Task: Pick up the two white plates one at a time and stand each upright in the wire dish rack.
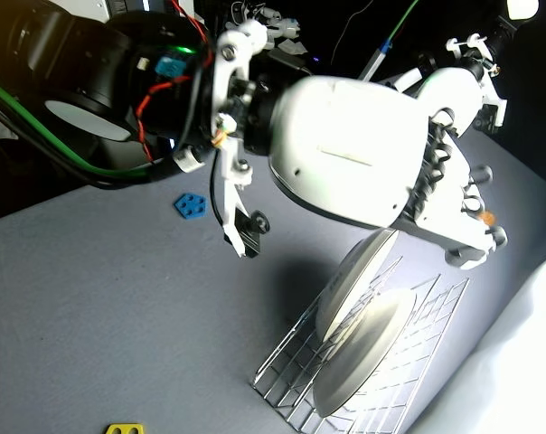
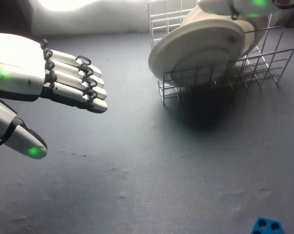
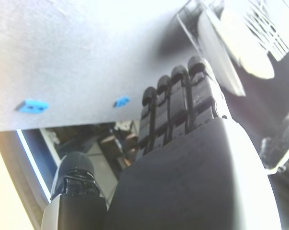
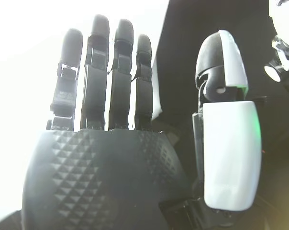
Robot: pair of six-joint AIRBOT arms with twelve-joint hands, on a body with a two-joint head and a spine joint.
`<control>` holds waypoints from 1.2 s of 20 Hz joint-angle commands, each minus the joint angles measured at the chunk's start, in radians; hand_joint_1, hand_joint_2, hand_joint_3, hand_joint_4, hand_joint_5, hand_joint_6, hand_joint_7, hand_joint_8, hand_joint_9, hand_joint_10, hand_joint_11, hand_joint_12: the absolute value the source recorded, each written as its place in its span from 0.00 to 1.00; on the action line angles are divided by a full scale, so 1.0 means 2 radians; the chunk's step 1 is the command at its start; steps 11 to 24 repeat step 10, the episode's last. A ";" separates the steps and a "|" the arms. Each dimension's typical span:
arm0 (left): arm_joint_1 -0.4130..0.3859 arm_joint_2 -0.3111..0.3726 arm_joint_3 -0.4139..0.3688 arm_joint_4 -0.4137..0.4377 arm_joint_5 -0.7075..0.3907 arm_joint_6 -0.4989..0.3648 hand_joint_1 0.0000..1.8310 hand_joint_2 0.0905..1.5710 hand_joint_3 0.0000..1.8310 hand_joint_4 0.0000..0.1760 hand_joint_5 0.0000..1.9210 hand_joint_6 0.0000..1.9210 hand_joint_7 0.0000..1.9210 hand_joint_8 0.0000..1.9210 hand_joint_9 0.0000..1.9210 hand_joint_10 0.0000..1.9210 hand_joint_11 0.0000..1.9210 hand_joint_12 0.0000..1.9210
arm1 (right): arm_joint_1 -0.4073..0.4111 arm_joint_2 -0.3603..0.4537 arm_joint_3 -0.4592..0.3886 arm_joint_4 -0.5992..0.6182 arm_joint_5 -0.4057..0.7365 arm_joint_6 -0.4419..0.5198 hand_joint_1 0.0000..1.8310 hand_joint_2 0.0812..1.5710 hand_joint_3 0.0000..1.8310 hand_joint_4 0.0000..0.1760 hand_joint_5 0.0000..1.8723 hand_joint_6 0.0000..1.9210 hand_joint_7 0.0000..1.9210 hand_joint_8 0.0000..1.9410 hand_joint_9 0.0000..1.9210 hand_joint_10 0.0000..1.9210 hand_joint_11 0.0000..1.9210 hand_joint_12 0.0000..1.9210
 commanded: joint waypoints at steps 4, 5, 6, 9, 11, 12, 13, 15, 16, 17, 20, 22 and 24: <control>0.000 0.004 0.000 -0.040 -0.014 -0.001 0.00 0.72 0.00 0.00 0.08 0.00 0.06 0.00 0.04 0.00 0.00 0.05 | -0.016 0.029 -0.035 -0.004 0.092 -0.056 0.45 0.65 0.00 0.00 0.33 0.00 0.37 0.00 0.35 0.00 0.07 0.58; 0.001 0.004 0.000 -0.040 -0.015 -0.001 0.00 0.72 0.00 0.00 0.09 0.00 0.07 0.01 0.05 0.00 0.00 0.06 | -0.019 0.032 -0.040 0.027 0.104 -0.090 0.44 0.65 0.00 0.00 0.33 0.00 0.37 0.00 0.34 0.00 0.07 0.58; 0.001 0.004 0.000 -0.040 -0.015 0.000 0.00 0.71 0.00 0.00 0.09 0.00 0.08 0.00 0.06 0.00 0.00 0.08 | -0.021 0.034 -0.043 0.060 0.115 -0.121 0.45 0.65 0.00 0.00 0.33 0.00 0.37 0.00 0.35 0.00 0.08 0.58; 0.002 0.004 0.000 -0.040 -0.016 0.003 0.00 0.71 0.00 0.00 0.08 0.00 0.06 0.00 0.04 0.00 0.00 0.04 | -0.017 0.040 -0.043 0.146 0.115 -0.183 0.46 0.65 0.00 0.00 0.34 0.01 0.38 0.00 0.35 0.00 0.08 0.58; 0.002 0.004 0.000 -0.040 -0.016 0.003 0.00 0.71 0.00 0.00 0.08 0.00 0.06 0.00 0.04 0.00 0.00 0.04 | -0.016 0.041 -0.043 0.153 0.114 -0.184 0.46 0.65 0.00 0.00 0.34 0.00 0.37 0.00 0.35 0.00 0.07 0.58; 0.002 0.004 0.000 -0.040 -0.016 0.003 0.00 0.71 0.00 0.00 0.08 0.00 0.06 0.00 0.04 0.00 0.00 0.04 | -0.016 0.041 -0.043 0.153 0.114 -0.184 0.46 0.65 0.00 0.00 0.34 0.00 0.37 0.00 0.35 0.00 0.07 0.58; 0.002 0.004 0.000 -0.040 -0.016 0.003 0.00 0.71 0.00 0.00 0.08 0.00 0.06 0.00 0.04 0.00 0.00 0.04 | -0.016 0.041 -0.043 0.153 0.114 -0.184 0.46 0.65 0.00 0.00 0.34 0.00 0.37 0.00 0.35 0.00 0.07 0.58; 0.002 0.004 0.000 -0.040 -0.016 0.003 0.00 0.71 0.00 0.00 0.08 0.00 0.06 0.00 0.04 0.00 0.00 0.04 | -0.016 0.041 -0.043 0.153 0.114 -0.184 0.46 0.65 0.00 0.00 0.34 0.00 0.37 0.00 0.35 0.00 0.07 0.58; 0.002 0.004 0.000 -0.040 -0.016 0.003 0.00 0.71 0.00 0.00 0.08 0.00 0.06 0.00 0.04 0.00 0.00 0.04 | -0.016 0.041 -0.043 0.153 0.114 -0.184 0.46 0.65 0.00 0.00 0.34 0.00 0.37 0.00 0.35 0.00 0.07 0.58; 0.002 0.004 0.000 -0.040 -0.016 0.003 0.00 0.71 0.00 0.00 0.08 0.00 0.06 0.00 0.04 0.00 0.00 0.04 | -0.016 0.041 -0.043 0.153 0.114 -0.184 0.46 0.65 0.00 0.00 0.34 0.00 0.37 0.00 0.35 0.00 0.07 0.58; 0.002 0.004 0.000 -0.040 -0.016 0.003 0.00 0.71 0.00 0.00 0.08 0.00 0.06 0.00 0.04 0.00 0.00 0.04 | -0.016 0.041 -0.043 0.153 0.114 -0.184 0.46 0.65 0.00 0.00 0.34 0.00 0.37 0.00 0.35 0.00 0.07 0.58; 0.002 0.004 0.000 -0.040 -0.016 0.003 0.00 0.71 0.00 0.00 0.08 0.00 0.06 0.00 0.04 0.00 0.00 0.04 | -0.016 0.041 -0.043 0.153 0.114 -0.184 0.46 0.65 0.00 0.00 0.34 0.00 0.37 0.00 0.35 0.00 0.07 0.58; 0.002 0.004 0.000 -0.040 -0.016 0.003 0.00 0.71 0.00 0.00 0.08 0.00 0.06 0.00 0.04 0.00 0.00 0.04 | -0.016 0.041 -0.043 0.153 0.114 -0.184 0.46 0.65 0.00 0.00 0.34 0.00 0.37 0.00 0.35 0.00 0.07 0.58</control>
